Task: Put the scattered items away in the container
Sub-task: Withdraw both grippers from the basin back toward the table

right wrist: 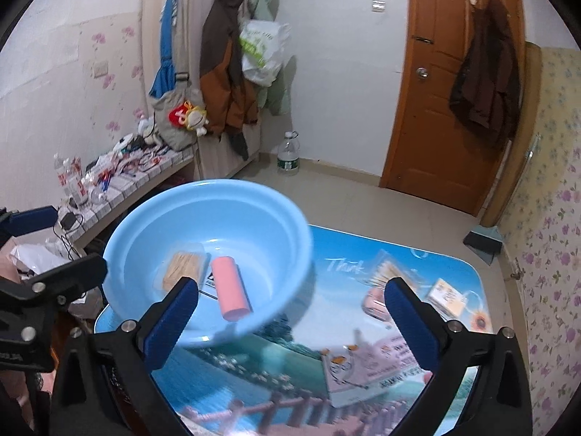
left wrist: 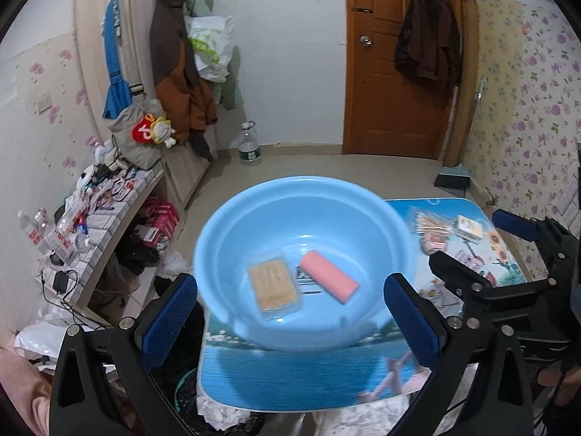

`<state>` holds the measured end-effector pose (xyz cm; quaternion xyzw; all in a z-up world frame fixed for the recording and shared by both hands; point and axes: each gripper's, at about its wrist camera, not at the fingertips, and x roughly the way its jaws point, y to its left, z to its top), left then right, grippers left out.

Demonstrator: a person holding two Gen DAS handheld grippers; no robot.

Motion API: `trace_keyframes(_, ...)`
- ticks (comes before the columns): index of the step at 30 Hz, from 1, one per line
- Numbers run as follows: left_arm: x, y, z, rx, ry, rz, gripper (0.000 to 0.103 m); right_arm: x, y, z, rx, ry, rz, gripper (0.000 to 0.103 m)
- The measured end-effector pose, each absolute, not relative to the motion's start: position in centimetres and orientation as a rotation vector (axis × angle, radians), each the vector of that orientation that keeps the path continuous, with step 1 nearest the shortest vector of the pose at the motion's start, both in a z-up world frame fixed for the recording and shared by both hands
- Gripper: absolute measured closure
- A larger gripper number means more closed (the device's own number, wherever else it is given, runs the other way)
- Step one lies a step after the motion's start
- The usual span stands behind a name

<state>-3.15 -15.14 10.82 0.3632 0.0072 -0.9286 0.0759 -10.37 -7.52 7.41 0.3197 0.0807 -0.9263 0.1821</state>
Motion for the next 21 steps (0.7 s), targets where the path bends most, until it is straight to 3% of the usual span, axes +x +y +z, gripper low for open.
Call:
trace_keyframes(10,-3.5,-8.7,11.2,1.102,0.004,-2.853,0.0,-8.0,2.9,9.0,0.868,0.09,-2.764,0.0)
trace_keyframes(21,-5.1,-2.2,10.5,1.158,-0.088,-2.928,0.0,-6.9,12.4,6.1,0.952,0.02,-2.861,0.0)
